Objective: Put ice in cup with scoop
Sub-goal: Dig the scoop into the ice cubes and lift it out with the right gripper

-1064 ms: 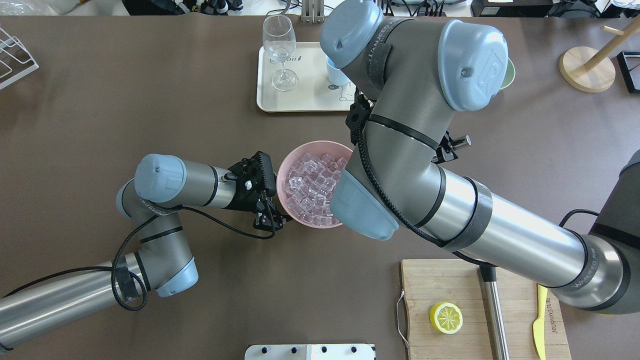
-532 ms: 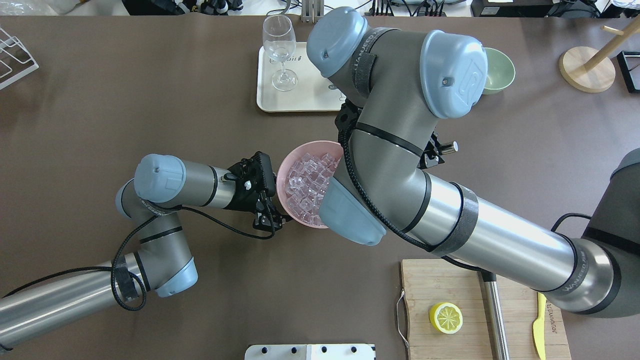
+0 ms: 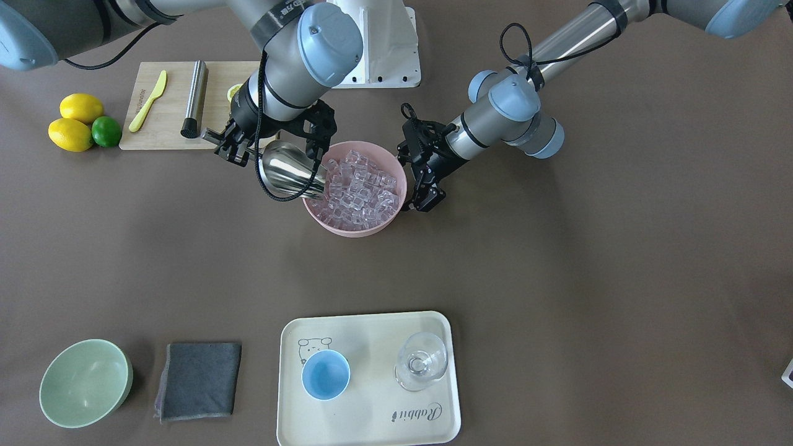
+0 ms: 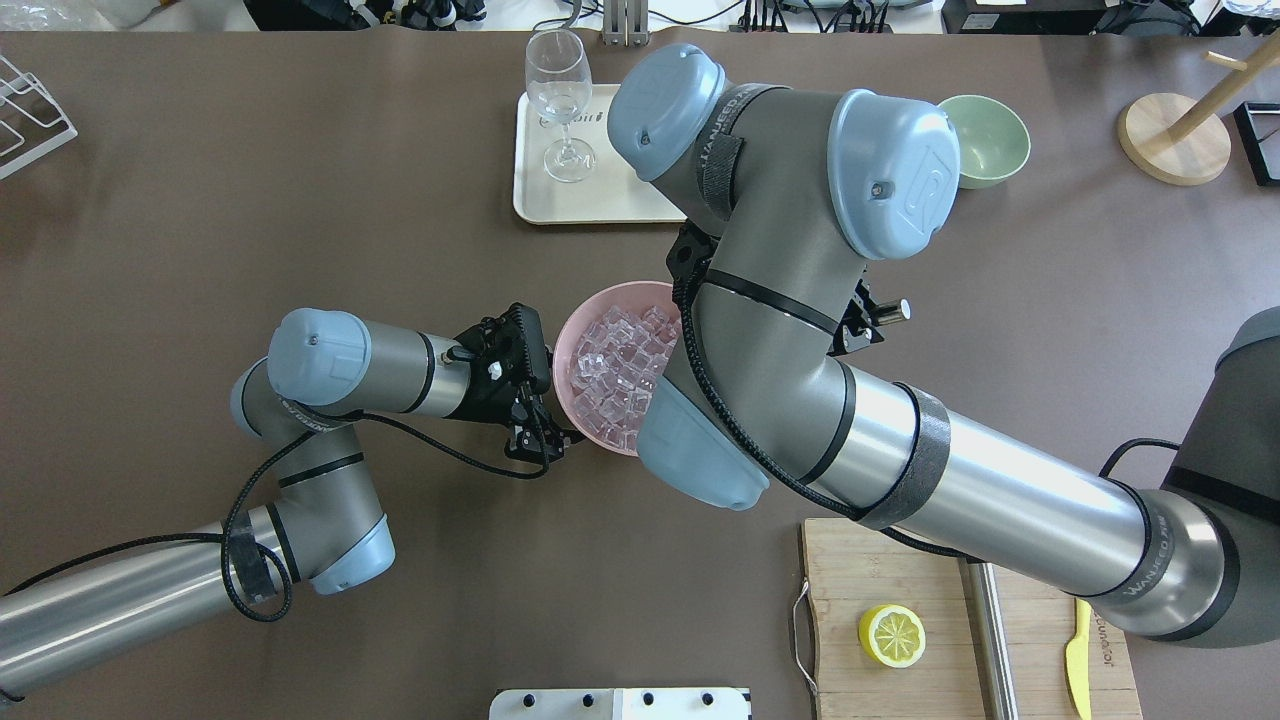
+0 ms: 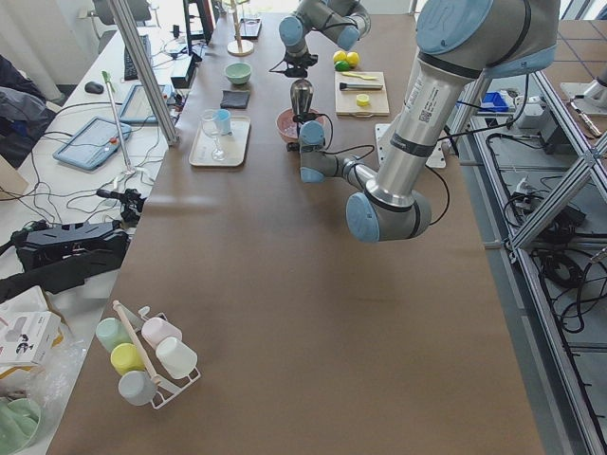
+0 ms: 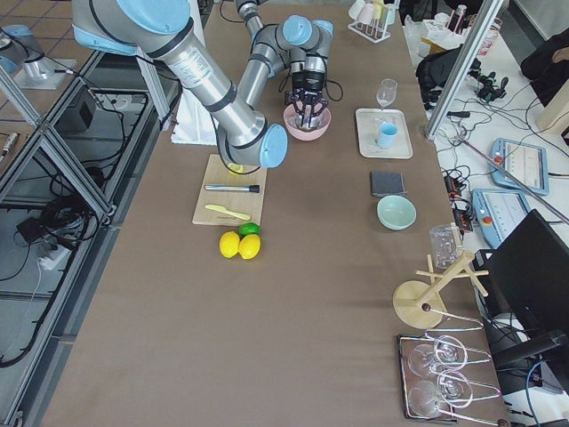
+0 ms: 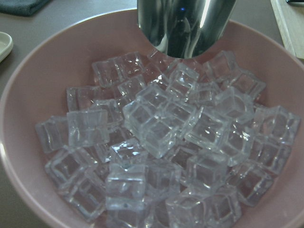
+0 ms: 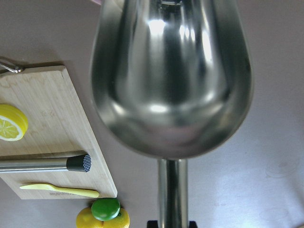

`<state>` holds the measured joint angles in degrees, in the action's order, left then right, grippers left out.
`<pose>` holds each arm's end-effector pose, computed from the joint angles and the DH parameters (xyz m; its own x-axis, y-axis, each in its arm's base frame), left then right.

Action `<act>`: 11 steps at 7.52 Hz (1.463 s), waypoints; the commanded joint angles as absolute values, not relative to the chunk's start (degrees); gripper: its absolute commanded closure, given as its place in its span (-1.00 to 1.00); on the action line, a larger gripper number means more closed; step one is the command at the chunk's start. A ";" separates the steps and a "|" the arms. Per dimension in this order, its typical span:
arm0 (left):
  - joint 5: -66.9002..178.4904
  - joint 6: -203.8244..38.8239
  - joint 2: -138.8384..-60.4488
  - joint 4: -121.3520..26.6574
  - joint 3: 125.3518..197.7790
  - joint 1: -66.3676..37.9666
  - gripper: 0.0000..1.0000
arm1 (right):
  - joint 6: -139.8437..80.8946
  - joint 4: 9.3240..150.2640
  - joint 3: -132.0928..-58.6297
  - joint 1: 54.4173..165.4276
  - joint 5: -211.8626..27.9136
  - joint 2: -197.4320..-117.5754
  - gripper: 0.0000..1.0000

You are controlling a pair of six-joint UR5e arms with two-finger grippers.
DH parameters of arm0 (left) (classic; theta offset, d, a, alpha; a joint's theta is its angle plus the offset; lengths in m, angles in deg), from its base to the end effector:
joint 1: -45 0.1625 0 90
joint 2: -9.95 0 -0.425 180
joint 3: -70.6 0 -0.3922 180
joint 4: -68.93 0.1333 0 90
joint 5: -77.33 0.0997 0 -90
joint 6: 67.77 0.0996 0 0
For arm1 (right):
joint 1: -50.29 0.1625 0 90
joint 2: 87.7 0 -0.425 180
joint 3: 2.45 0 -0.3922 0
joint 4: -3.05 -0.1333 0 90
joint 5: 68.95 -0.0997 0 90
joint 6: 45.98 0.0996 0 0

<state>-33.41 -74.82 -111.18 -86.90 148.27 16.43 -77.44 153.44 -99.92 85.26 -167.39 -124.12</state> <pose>0.5618 -0.4175 0.3094 0.1466 0.9770 -0.1551 -0.0647 0.1659 0.9840 -0.4504 -0.4599 0.1690 0.0548 -0.9914 0.1192 0.9941 0.0653 0.0864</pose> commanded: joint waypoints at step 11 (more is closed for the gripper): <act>-32.97 -74.71 -111.25 -86.99 148.47 16.34 -0.95 | -72.08 139.82 -90.87 81.84 -167.56 -121.97 1.00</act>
